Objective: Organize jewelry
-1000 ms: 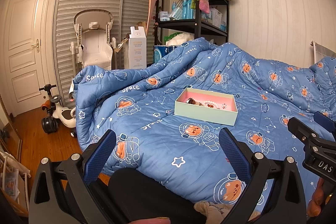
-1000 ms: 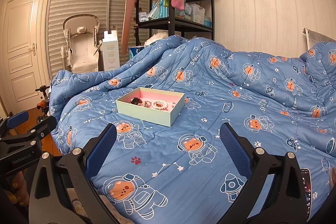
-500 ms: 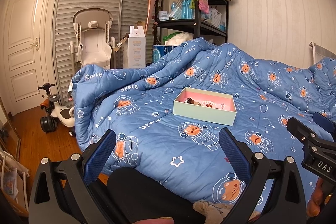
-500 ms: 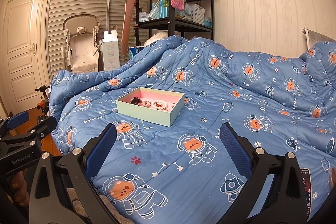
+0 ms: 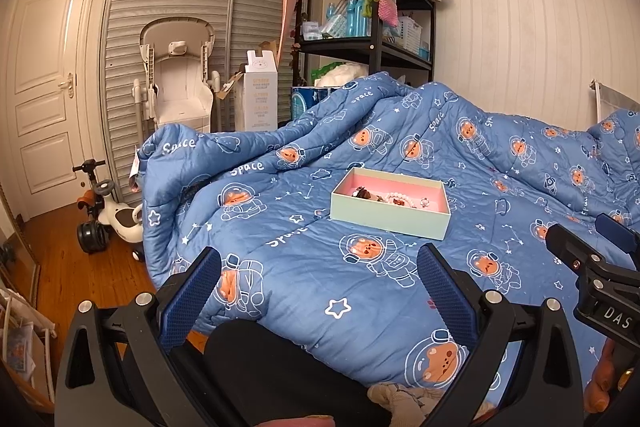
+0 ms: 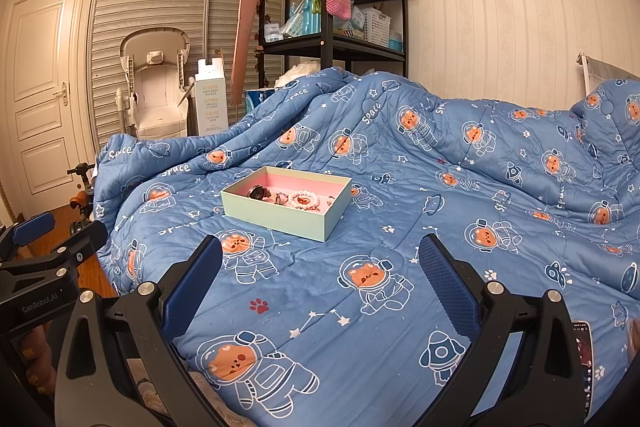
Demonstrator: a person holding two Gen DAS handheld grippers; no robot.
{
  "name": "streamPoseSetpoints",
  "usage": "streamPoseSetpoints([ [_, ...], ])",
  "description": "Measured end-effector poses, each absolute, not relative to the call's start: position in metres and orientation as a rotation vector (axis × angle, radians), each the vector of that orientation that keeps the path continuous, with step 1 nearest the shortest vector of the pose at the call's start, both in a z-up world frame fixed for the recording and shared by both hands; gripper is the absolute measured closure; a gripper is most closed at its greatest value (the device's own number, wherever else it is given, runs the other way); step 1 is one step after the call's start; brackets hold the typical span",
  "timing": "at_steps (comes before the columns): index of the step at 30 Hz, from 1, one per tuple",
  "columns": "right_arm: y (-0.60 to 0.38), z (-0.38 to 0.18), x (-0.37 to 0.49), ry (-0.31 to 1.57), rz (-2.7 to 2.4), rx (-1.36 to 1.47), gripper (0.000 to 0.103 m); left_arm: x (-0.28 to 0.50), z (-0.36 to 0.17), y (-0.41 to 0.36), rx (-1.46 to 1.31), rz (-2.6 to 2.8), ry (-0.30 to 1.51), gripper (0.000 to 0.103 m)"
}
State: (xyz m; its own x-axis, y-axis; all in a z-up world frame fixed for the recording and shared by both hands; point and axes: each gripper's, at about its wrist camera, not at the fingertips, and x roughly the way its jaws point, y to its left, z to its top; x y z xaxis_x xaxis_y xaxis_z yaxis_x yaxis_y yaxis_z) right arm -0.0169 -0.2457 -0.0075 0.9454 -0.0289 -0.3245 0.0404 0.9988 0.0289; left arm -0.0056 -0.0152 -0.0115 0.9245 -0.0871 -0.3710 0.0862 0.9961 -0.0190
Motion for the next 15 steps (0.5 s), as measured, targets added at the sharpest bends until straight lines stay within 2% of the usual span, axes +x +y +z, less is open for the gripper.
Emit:
streamPoseSetpoints([
  [15, -0.2466, -0.0074, -0.0165, 0.332, -0.036, 0.035, 0.006, -0.0089, -0.0129, -0.0117, -0.037, -0.056, 0.38, 0.006],
])
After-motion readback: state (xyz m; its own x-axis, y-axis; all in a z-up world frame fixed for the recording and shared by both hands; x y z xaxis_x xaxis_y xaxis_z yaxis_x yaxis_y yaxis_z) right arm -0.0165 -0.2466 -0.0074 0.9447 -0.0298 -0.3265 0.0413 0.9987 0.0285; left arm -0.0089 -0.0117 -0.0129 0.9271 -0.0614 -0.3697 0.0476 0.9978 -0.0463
